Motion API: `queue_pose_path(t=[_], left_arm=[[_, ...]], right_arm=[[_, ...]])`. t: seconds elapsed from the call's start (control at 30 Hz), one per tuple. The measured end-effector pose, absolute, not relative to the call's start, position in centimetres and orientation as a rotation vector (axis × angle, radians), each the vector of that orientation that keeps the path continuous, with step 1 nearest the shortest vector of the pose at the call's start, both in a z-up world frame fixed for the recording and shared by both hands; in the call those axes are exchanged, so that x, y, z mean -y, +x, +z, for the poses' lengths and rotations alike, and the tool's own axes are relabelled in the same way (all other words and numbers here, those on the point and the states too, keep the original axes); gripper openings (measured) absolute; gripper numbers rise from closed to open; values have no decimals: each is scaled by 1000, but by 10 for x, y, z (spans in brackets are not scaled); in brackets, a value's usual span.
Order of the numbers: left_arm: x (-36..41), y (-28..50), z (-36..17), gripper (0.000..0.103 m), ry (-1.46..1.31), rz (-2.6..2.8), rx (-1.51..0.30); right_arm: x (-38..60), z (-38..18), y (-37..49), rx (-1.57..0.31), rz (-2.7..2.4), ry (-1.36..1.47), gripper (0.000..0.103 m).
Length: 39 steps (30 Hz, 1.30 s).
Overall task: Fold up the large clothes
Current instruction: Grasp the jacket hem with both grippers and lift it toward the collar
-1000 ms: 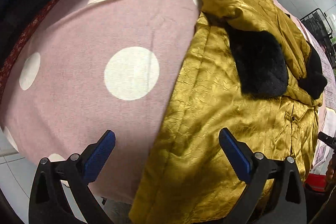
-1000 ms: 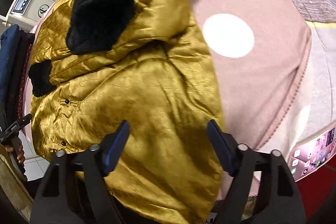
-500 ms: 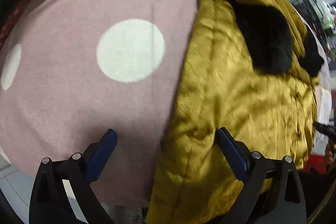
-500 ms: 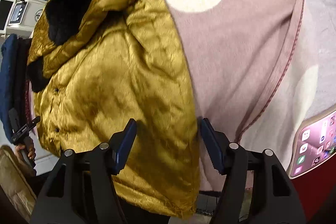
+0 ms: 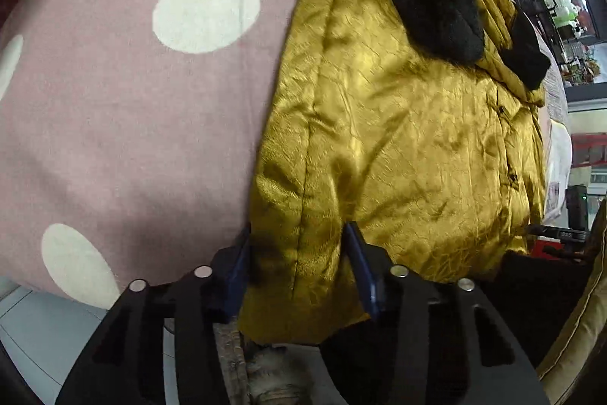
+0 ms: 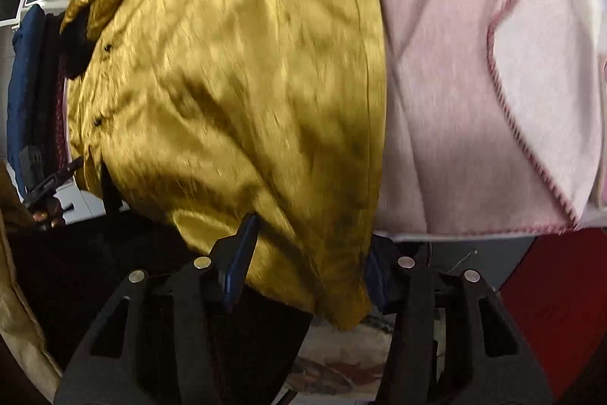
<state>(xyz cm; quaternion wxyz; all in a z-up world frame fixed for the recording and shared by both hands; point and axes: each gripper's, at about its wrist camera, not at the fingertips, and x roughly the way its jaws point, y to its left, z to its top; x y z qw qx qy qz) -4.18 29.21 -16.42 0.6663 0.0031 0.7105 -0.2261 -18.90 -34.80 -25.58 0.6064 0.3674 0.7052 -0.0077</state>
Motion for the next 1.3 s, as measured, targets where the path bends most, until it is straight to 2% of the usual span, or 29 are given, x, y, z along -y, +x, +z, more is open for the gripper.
queue_pose_path(t=[0.1, 0.13, 0.2, 0.3, 0.47, 0.57, 0.97, 1.13, 1.3], left_arm=[[-291, -43, -169, 45, 17, -498, -1603], [-289, -38, -169, 44, 13, -495, -1607], [-286, -29, -169, 39, 15, -498, -1614], [-274, -29, -165, 21, 8, -535, -1621], [-251, -20, -140, 14, 48, -590, -1562], [-237, 1, -116, 12, 38, -582, -1454], [-154, 179, -36, 11, 3, -500, -1139], [-136, 209, -15, 11, 18, -512, -1099], [-122, 242, -28, 11, -4, -478, -1139]], right_arm=[[343, -268, -197, -1652, -22, 888, 50], [341, -269, -198, -1646, -25, 904, 47], [338, -268, -197, -1631, -29, 934, 23], [337, -258, -194, -1596, 1, 987, 13], [346, -213, -168, -1454, 41, 986, 11], [360, -186, -142, -1331, 3, 980, 11], [465, -108, 0, -1028, -241, 804, 10], [496, -85, 30, -961, -239, 825, 10], [518, -92, 57, -966, -257, 875, 10]])
